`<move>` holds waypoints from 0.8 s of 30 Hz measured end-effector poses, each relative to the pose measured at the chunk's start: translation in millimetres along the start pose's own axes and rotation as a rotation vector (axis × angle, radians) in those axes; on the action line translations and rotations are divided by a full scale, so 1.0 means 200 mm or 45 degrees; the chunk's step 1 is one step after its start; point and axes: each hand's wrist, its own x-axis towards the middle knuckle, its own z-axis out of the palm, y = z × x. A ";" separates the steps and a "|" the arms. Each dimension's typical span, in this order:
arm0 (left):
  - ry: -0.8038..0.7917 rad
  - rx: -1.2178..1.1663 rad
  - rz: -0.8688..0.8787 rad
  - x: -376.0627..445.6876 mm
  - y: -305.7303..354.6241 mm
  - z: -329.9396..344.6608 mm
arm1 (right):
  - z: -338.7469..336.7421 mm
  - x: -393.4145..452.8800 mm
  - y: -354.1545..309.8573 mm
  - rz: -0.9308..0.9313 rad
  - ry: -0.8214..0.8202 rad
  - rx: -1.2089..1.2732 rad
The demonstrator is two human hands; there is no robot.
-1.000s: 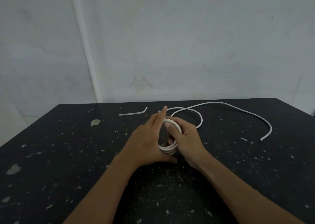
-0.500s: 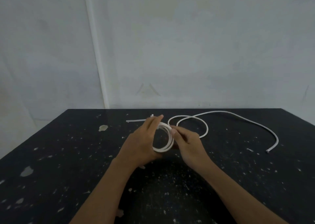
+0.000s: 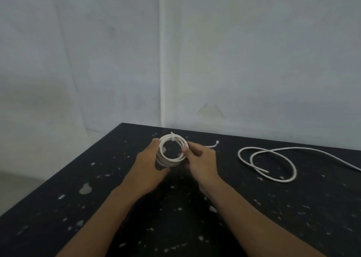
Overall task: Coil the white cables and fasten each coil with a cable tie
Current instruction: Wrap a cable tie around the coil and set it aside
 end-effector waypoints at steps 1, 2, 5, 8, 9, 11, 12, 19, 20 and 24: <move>0.023 -0.075 -0.084 0.01 -0.05 0.00 | 0.10 0.03 0.02 0.009 0.006 -0.014; 0.031 -0.132 -0.183 0.04 -0.11 -0.01 | 0.19 0.07 0.05 0.011 0.009 -0.043; -0.051 -0.100 -0.355 0.13 -0.32 -0.03 | 0.41 0.18 0.13 -0.091 0.013 -0.216; -0.150 0.072 -0.355 0.23 -0.51 -0.10 | 0.53 0.30 0.16 -0.213 -0.130 -0.577; -0.146 0.125 -0.343 0.27 -0.57 -0.12 | 0.56 0.34 0.17 -0.232 -0.243 -0.723; -0.137 0.230 -0.321 0.34 -0.66 -0.18 | 0.62 0.40 0.20 -0.238 -0.463 -1.021; -0.151 0.273 -0.319 0.37 -0.70 -0.20 | 0.64 0.42 0.22 -0.251 -0.527 -1.163; -0.232 0.541 -0.289 0.47 -0.87 -0.22 | 0.72 0.56 0.27 -0.315 -0.577 -1.334; -0.205 0.566 -0.287 0.47 -0.86 -0.21 | 0.72 0.57 0.27 -0.320 -0.570 -1.331; 0.058 0.636 -0.155 0.43 -0.85 -0.23 | 0.71 0.55 0.25 -0.307 -0.603 -1.333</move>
